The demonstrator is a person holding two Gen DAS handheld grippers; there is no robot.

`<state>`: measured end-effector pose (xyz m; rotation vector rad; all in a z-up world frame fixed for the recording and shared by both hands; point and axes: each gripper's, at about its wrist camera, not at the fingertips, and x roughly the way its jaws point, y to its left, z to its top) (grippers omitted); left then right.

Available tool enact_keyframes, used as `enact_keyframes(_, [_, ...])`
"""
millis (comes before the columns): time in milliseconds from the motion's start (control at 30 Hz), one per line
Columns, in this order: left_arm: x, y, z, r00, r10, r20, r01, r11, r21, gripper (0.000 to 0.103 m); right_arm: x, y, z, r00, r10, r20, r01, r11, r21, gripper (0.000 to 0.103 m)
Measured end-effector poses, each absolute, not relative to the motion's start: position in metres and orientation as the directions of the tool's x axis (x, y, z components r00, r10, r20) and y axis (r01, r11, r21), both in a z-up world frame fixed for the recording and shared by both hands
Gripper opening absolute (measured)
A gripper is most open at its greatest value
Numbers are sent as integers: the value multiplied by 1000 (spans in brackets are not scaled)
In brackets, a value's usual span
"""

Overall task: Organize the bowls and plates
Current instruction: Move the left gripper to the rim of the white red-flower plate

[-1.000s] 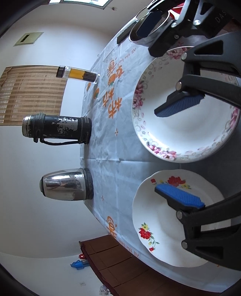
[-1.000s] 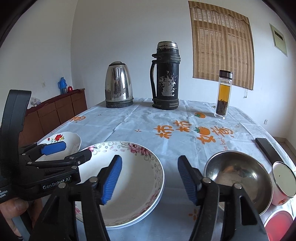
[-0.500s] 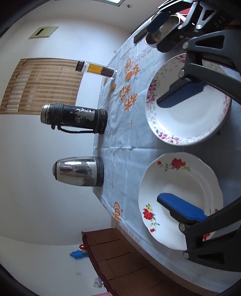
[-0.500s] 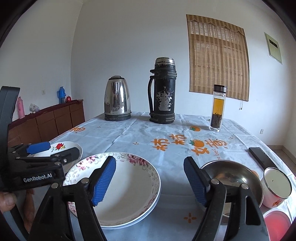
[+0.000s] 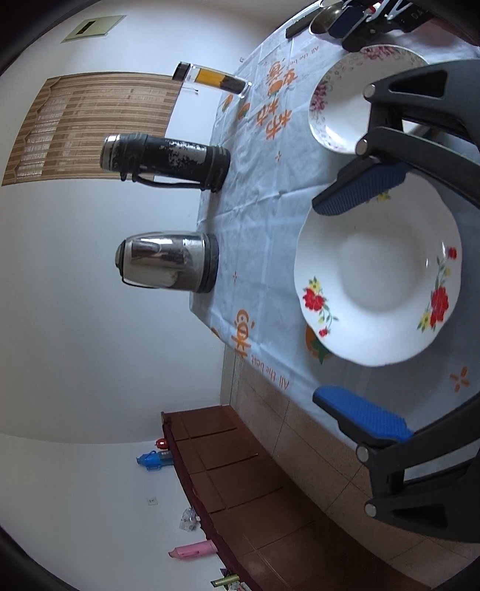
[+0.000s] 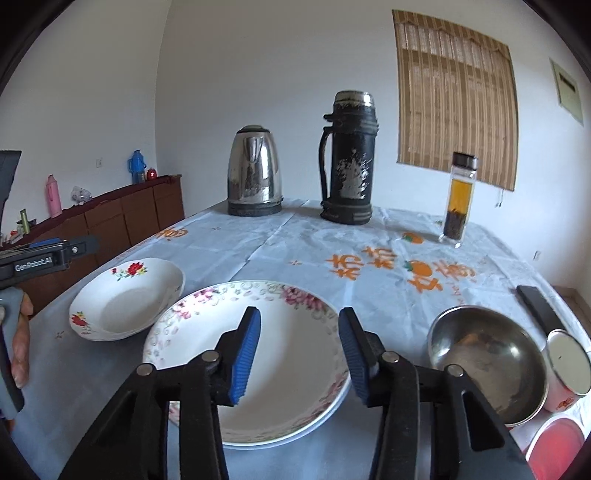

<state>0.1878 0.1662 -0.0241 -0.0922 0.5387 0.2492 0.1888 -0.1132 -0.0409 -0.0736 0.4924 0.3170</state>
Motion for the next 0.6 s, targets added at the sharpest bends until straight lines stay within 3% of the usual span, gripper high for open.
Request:
enact_keyframes(233, [203,202,-53,772,223,-595,-329,942,-73,94,193,-52,-29,755,399,-520,-468,884,-1,45])
enact_keyframes(600, [210,205,-71,716,213,-665,-322,946,-43,88,243,33,-52,628,378,-680,-528,849,-15,45])
